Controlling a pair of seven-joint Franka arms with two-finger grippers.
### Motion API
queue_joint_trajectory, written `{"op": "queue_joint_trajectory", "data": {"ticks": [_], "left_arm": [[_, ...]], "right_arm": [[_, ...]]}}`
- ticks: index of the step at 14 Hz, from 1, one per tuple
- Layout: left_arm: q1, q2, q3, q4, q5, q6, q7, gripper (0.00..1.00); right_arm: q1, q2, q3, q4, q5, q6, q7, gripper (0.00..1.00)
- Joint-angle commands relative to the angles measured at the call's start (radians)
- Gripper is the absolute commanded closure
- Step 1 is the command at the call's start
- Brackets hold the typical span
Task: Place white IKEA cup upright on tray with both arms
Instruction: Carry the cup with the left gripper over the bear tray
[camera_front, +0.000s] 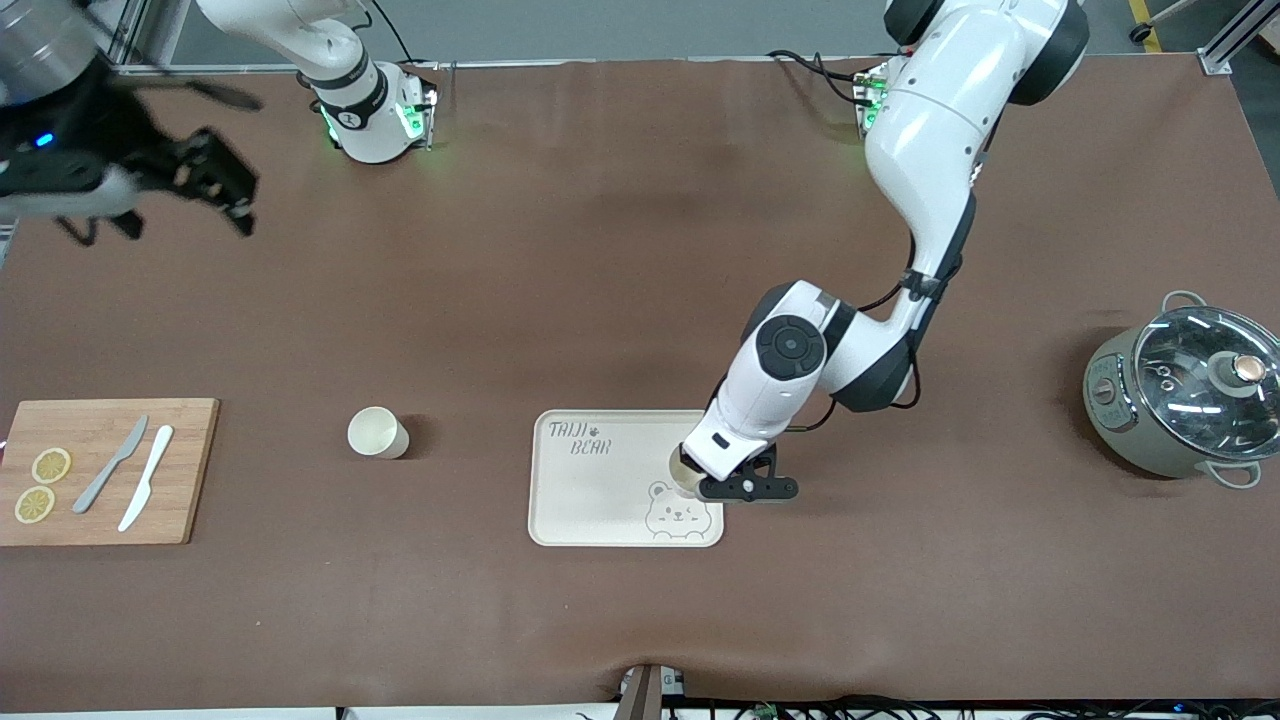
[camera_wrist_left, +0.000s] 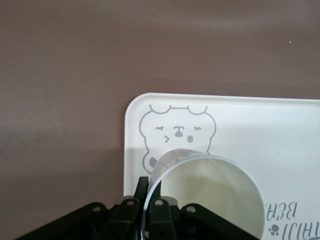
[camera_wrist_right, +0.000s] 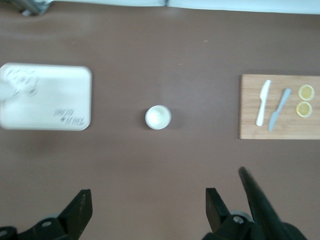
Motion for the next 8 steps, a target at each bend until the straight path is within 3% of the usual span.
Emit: {"op": "queue_joint_trajectory", "data": {"ticks": [1, 8], "left_arm": [[-0.018, 0.057, 0.020, 0.090, -0.002, -0.004, -0.014, 1.00], [-0.058, 0.076, 0.023, 0.081, -0.010, 0.000, -0.063, 1.00]], "right_arm": [[-0.117, -0.008, 0.012, 0.008, -0.002, 0.036, 0.000, 0.00], [-0.177, -0.006, -0.002, 0.004, -0.011, 0.034, 0.008, 0.00]]}}
